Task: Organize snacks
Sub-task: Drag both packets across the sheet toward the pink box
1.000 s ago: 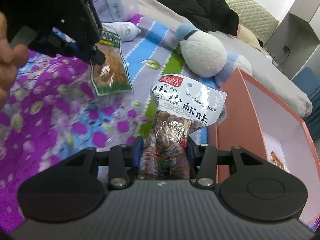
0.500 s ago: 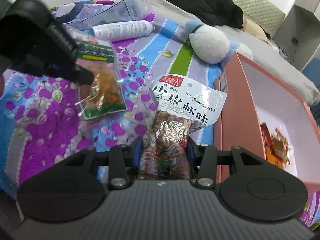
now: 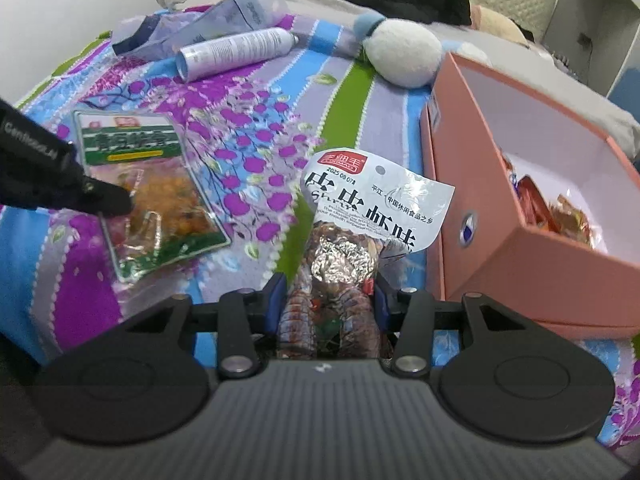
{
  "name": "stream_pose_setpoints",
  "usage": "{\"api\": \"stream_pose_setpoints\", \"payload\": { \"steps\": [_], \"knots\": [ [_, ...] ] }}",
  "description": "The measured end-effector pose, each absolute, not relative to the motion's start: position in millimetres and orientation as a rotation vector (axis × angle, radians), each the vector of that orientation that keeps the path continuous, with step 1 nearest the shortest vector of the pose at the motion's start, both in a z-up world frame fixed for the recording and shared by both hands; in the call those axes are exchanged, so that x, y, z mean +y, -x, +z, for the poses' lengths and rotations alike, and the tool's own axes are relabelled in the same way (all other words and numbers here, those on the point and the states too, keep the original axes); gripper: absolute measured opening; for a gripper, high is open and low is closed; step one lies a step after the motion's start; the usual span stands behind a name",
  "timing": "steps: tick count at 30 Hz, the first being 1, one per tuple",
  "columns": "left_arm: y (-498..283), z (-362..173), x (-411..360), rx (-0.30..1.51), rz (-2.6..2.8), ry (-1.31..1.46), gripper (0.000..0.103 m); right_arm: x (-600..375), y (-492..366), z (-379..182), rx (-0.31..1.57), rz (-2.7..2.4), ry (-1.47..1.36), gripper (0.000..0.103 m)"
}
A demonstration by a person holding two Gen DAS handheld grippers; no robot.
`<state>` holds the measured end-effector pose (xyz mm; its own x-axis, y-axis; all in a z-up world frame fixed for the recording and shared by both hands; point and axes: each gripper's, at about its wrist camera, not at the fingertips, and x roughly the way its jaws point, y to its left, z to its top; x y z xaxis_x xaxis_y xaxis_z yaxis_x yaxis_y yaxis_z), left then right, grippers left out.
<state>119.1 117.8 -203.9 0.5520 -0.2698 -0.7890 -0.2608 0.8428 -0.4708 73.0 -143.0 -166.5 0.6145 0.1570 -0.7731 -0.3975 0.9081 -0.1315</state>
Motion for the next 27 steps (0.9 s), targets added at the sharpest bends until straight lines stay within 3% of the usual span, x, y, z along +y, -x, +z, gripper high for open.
{"api": "stream_pose_setpoints", "payload": {
  "steps": [3,5,7,9,10,12,27],
  "knots": [
    [-120,-207,117,1.031,0.003,0.578,0.014,-147,-74,-174,0.857,0.337,0.290,0.048],
    [-120,-208,115,1.051,0.015,0.548,0.034,-150,-76,-179,0.863,0.340,0.275,0.048],
    [-116,-207,114,1.063,0.032,0.511,0.065,-154,-78,-182,0.876,0.344,0.253,0.051],
    [-112,-205,113,1.076,0.065,0.473,0.075,-157,-78,-182,0.869,0.347,0.240,0.061],
    [-108,-204,113,1.075,0.071,0.451,0.077,-157,-79,-181,0.864,0.348,0.230,0.073],
    [-103,-201,113,1.074,0.090,0.414,0.081,-161,-79,-179,0.852,0.357,0.203,0.083],
    [-103,-168,79,0.980,0.012,0.136,0.086,-176,-71,-187,0.792,0.398,0.132,0.083]
  ]
}}
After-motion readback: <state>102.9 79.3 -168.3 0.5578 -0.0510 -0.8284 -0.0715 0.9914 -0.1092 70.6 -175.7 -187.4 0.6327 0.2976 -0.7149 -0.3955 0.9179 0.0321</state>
